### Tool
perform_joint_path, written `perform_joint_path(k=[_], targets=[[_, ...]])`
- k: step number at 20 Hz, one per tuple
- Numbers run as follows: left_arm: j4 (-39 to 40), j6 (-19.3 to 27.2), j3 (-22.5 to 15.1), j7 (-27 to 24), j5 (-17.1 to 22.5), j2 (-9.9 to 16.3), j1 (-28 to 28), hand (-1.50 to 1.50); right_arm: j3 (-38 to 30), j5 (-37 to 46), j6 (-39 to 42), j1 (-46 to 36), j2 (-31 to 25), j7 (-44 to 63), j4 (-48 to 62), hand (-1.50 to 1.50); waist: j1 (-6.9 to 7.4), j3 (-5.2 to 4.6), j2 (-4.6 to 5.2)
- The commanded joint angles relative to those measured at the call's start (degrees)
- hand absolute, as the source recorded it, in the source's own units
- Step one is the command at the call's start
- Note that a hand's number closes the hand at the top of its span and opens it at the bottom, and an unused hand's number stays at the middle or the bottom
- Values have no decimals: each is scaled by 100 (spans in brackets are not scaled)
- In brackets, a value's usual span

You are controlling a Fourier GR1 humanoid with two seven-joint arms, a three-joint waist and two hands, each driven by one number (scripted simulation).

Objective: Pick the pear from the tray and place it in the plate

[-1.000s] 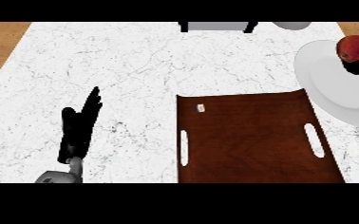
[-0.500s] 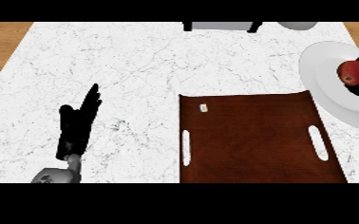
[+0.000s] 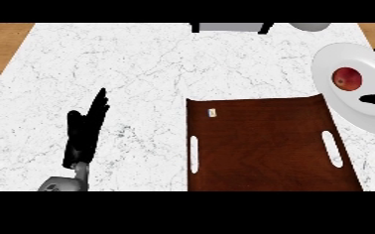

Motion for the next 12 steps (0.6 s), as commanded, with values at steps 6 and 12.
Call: perform_joint_path(k=[6,12], targets=[[-52,-153,150,-101,106,133,151,0,-1708,-1817,770,-92,-152,-1047,140,-150,-98,-5,-47],[-41,-182,162,-68,86,80,127,0,-2002,-2121,1426,446,-498,-1571,489,-150,21,6,12]])
